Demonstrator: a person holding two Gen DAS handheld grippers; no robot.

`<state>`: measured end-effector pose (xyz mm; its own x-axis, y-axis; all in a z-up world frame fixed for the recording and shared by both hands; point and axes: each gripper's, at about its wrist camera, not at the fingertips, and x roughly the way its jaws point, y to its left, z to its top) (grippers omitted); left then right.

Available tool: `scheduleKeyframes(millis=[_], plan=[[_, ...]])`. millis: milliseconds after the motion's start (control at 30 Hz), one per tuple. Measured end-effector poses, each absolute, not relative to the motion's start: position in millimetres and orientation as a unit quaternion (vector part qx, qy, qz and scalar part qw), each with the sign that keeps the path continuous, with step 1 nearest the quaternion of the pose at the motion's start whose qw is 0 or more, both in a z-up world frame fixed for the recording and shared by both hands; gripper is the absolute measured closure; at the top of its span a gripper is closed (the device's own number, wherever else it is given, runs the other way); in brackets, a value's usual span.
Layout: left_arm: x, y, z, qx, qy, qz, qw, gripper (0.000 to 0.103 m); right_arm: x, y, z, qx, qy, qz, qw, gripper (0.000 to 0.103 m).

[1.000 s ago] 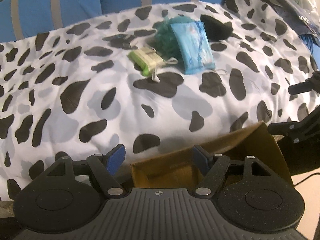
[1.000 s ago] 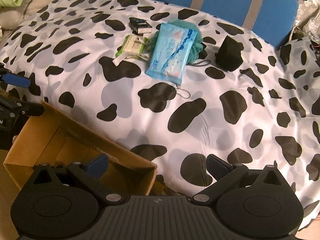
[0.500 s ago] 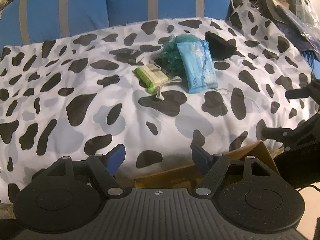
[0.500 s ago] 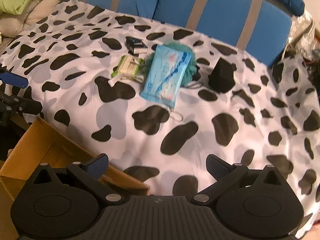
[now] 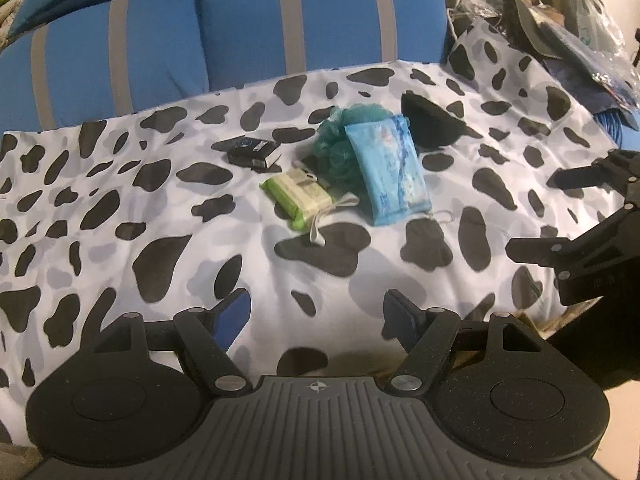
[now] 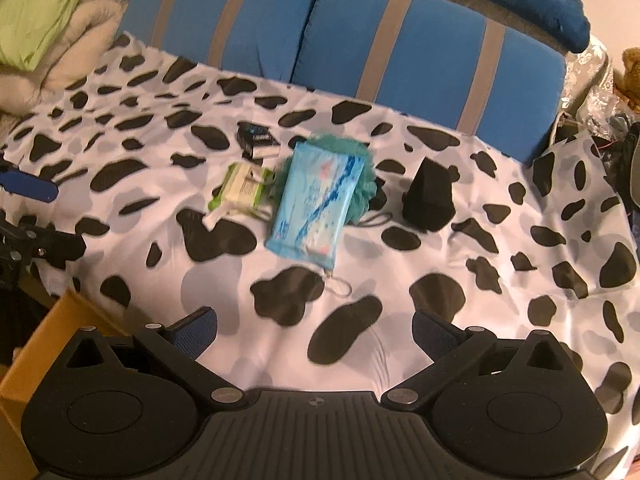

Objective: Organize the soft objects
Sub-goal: 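Move both open tools back toward the remaining items on the bedspread, then grasp the blue wet-wipes pack with the right tool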

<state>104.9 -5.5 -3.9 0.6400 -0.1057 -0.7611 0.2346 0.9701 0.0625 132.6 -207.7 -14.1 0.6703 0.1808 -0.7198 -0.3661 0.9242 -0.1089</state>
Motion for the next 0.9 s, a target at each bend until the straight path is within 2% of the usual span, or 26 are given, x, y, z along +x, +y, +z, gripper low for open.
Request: scheduleKeyframes(millis=[467,900], plan=[[163,0,-16,0.072,0.399,-0.086,0.91,0.03,177,-197,-24,-0.099,0.362,0.147,0.915,0.0],[201,21,-16,0.031,0.408,-0.058,0.91,0.03,235,-187,-50,-0.06,0.386,0.113,0.914,0.0]])
